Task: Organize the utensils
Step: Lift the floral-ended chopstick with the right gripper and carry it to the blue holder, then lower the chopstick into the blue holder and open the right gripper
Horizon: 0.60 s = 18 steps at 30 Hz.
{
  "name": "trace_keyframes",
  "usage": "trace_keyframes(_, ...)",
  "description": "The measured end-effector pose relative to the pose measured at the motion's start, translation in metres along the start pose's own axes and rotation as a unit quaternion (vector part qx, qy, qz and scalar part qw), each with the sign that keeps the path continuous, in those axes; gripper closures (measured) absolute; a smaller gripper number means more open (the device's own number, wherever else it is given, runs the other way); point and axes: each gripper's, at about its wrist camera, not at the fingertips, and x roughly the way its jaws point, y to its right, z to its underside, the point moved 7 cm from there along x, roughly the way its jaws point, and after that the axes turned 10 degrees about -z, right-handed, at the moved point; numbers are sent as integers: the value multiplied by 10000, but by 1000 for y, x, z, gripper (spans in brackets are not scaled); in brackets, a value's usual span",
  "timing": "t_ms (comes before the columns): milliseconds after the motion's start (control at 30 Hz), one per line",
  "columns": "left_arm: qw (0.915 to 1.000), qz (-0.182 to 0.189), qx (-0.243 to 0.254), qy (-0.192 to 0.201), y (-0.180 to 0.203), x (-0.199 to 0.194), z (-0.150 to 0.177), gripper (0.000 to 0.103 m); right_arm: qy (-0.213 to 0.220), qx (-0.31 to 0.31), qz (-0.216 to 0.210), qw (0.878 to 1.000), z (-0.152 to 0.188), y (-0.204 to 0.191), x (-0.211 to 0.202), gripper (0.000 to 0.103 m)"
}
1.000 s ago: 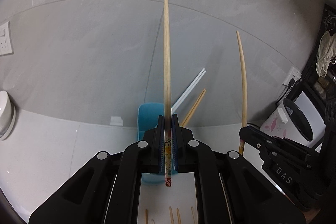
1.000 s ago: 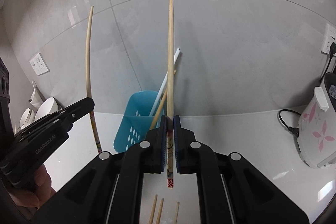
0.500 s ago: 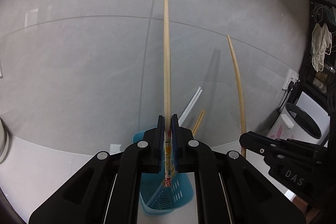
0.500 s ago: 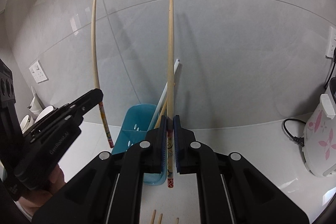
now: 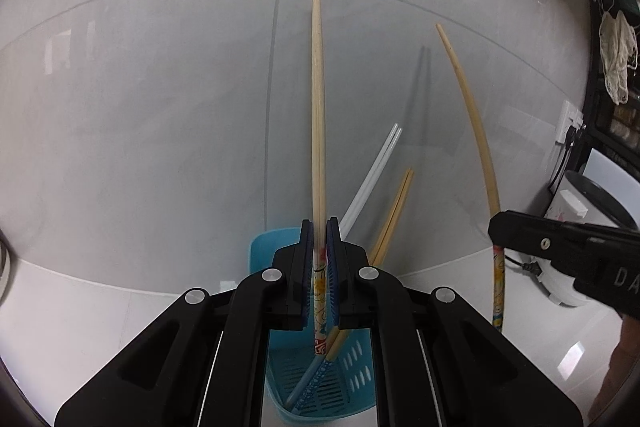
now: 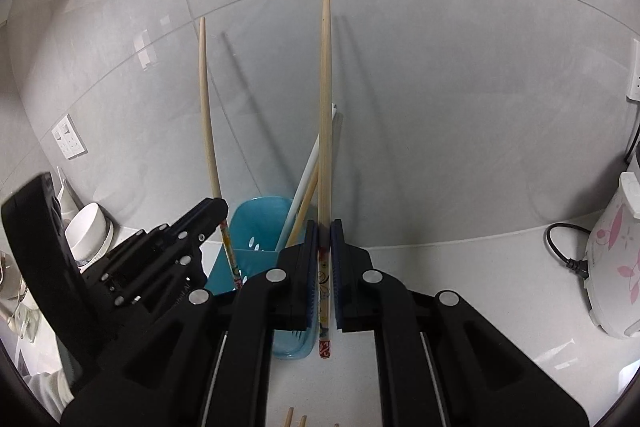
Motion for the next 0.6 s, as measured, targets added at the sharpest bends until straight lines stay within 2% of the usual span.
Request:
trace_keyframes(333,9997,-129,62,-193,1,17,21,97,-80,-16,30,10000,3,1,6,97)
trace_keyframes(600,9991,-54,256,-338,13,24,29,96,-101,-28,32,9999,4,0,6,97)
